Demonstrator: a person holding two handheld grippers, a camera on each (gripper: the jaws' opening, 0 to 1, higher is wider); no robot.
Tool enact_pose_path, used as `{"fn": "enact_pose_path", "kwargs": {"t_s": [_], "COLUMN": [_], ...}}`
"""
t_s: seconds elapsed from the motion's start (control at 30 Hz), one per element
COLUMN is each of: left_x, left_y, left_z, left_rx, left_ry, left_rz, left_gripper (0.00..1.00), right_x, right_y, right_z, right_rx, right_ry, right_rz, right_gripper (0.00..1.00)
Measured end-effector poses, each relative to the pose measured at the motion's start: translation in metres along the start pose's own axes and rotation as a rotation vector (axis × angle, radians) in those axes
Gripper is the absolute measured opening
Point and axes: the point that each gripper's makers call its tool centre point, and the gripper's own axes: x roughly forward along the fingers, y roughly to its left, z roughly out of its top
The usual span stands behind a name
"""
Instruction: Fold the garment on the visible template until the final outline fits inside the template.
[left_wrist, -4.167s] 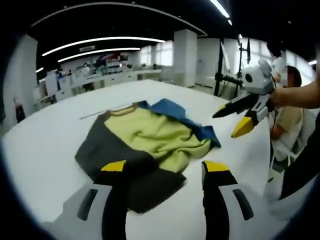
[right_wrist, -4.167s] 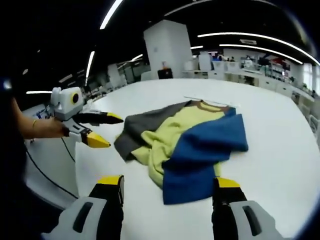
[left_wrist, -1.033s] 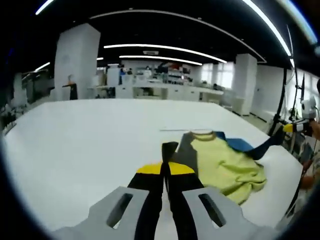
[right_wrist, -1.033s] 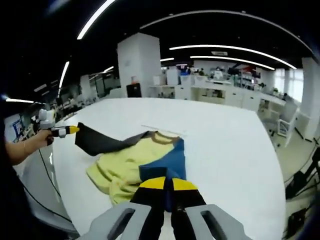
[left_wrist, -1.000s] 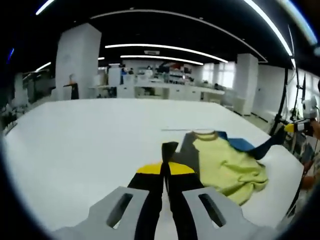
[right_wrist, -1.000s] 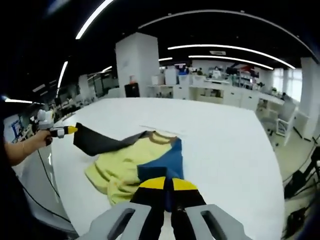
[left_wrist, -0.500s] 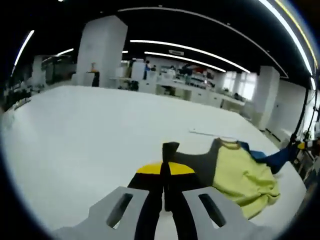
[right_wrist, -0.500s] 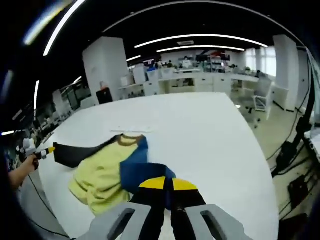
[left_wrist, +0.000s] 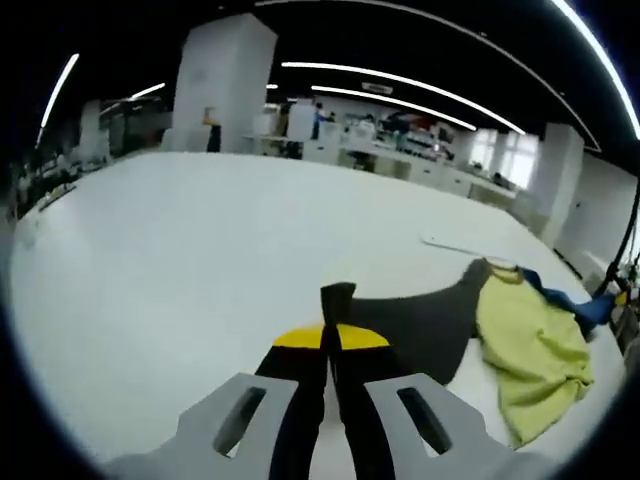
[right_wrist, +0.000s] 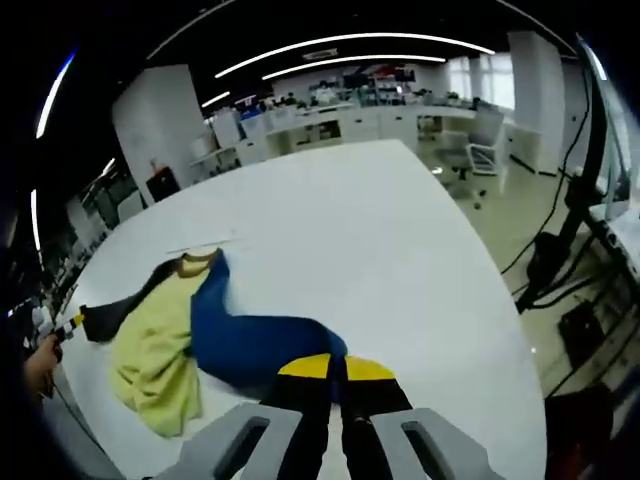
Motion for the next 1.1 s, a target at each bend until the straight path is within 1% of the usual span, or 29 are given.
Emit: {"fn": "enact_pose_path", "kwargs": {"t_s": [0.03, 0.07, 0.13, 0.17, 0.2, 0.33, 0.47, 0.57, 0.73, 0.83, 0.97, 1.03, 1.1], "left_x": [0.003, 0.006, 0.011, 0.013, 0.016, 0.022, 0.030, 0.035, 0.042, 0.045, 0.048, 0.049, 0.050], "left_y": [0.005, 0.008, 0.017, 0.019, 0.019, 0.029, 0.035, 0.037, 0.043, 0.045, 0.050, 0.052, 0.055], "left_z": [-0.002, -0.003, -0.004, -0.003, -0.003, -0.001, -0.005, -0.007, -0.010, -0.011, -0.012, -0.012, -0.013], "left_rx": [0.009, 0.028, 0.098, 0.113, 0.097, 0.082, 0.126, 0.133, 0.161, 0.176, 0.172, 0.173, 0.159], "left_ry": [0.011, 0.019, 0.042, 0.041, 0.037, 0.029, 0.056, 0.066, 0.092, 0.104, 0.110, 0.112, 0.114], "left_rz": [0.017, 0.019, 0.042, 0.045, 0.042, 0.058, 0.072, 0.074, 0.085, 0.090, 0.101, 0.108, 0.114], "left_gripper": [0.00, 0.00, 0.00, 0.00, 0.00, 0.00, 0.00, 0.00, 0.00, 0.00, 0.00, 0.00, 0.00], "right_x": [0.003, 0.007, 0.012, 0.015, 0.017, 0.024, 0.033, 0.038, 0.046, 0.048, 0.047, 0.046, 0.046], "right_y": [-0.002, -0.007, -0.016, -0.017, -0.020, -0.030, -0.041, -0.050, -0.065, -0.074, -0.091, -0.100, -0.105], "right_z": [-0.003, -0.008, -0.012, -0.013, -0.013, -0.014, -0.015, -0.016, -0.015, -0.016, -0.018, -0.019, -0.017], "right_rx": [-0.005, -0.008, -0.011, -0.010, -0.017, -0.026, -0.036, -0.054, -0.047, -0.041, -0.057, -0.051, -0.047], "right_ry": [0.018, 0.038, 0.060, 0.069, 0.070, 0.087, 0.115, 0.131, 0.145, 0.156, 0.184, 0.188, 0.176], "right_rz": [0.001, -0.010, -0.032, -0.033, -0.038, -0.056, -0.072, -0.094, -0.123, -0.140, -0.190, -0.211, -0.212], "right_gripper": [0.00, 0.00, 0.00, 0.00, 0.00, 0.00, 0.00, 0.00, 0.00, 0.00, 0.00, 0.00, 0.00]}}
